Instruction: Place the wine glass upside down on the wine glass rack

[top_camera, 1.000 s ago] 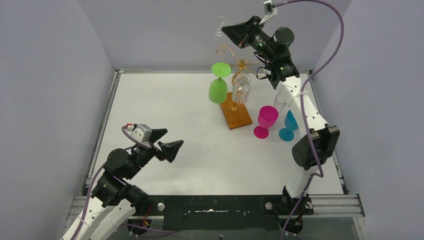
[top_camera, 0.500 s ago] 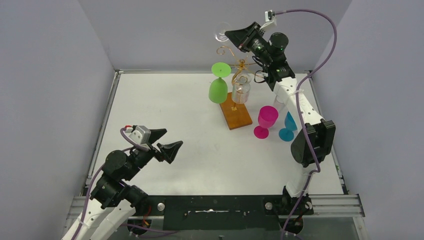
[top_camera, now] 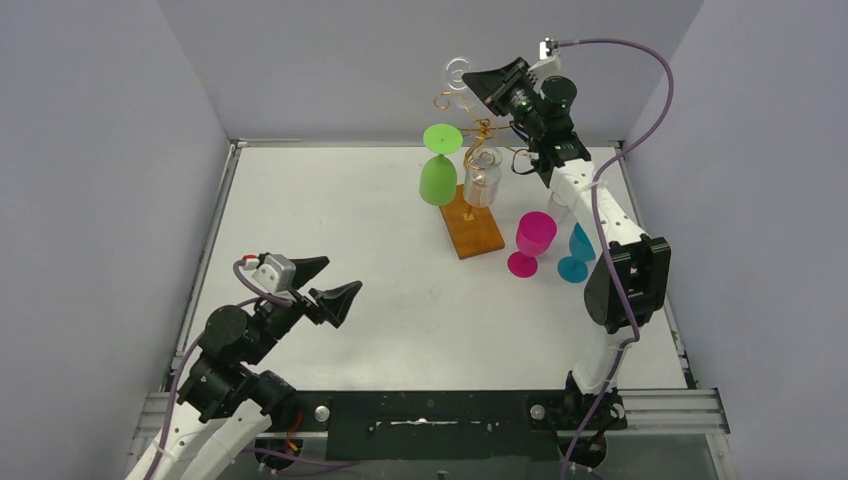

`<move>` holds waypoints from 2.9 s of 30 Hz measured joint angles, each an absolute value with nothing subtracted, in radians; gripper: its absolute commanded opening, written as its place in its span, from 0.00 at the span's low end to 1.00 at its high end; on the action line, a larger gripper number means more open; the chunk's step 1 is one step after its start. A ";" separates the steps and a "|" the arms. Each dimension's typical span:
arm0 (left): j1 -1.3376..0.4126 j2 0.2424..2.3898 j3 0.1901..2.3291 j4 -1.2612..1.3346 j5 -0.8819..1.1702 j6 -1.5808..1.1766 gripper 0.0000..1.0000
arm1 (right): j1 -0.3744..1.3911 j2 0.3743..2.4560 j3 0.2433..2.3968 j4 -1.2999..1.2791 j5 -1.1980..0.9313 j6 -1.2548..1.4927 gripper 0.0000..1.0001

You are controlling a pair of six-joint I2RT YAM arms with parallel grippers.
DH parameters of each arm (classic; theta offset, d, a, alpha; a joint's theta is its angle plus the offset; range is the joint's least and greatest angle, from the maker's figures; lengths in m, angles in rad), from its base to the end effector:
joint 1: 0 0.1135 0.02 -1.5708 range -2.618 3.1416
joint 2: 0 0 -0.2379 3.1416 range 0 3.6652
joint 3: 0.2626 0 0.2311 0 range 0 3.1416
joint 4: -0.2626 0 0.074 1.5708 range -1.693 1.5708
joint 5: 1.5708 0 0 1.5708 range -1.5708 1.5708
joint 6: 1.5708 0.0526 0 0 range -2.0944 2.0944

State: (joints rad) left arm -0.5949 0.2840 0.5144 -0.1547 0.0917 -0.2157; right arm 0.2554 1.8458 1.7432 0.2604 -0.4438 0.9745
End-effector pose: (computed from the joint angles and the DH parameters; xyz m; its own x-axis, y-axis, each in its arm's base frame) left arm 0.0977 -0.0719 0.2991 -0.0744 -0.2070 -0.9755 0.6324 0.7466 -0.2066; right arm 0.4130 0.1312 0.3984 -0.4429 0.6567 -0.6104 -0.4843 0.3977 0.7792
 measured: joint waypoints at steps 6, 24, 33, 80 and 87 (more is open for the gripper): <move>-0.595 0.260 0.514 -0.155 0.067 -0.204 0.85 | 0.247 1.846 1.743 0.245 -0.439 0.993 0.00; -0.595 0.249 0.510 -0.162 0.040 -0.197 0.85 | 0.242 1.846 1.756 0.064 -0.395 0.984 0.00; -0.595 0.244 0.509 -0.163 0.038 -0.197 0.85 | 0.235 1.840 1.756 0.050 -0.366 0.977 0.00; -0.595 0.237 0.504 -0.163 0.038 -0.197 0.85 | 0.183 1.774 1.723 0.097 -0.323 0.897 0.00; -0.595 0.233 0.503 -0.163 0.038 -0.197 0.85 | 0.183 1.792 1.756 0.079 -0.329 0.901 0.00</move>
State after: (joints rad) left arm -0.5949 0.2329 0.5034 -0.1631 0.0380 -0.1970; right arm 0.1829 1.7916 1.7561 0.0792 -0.3286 0.9009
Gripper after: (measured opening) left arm 0.854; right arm 0.073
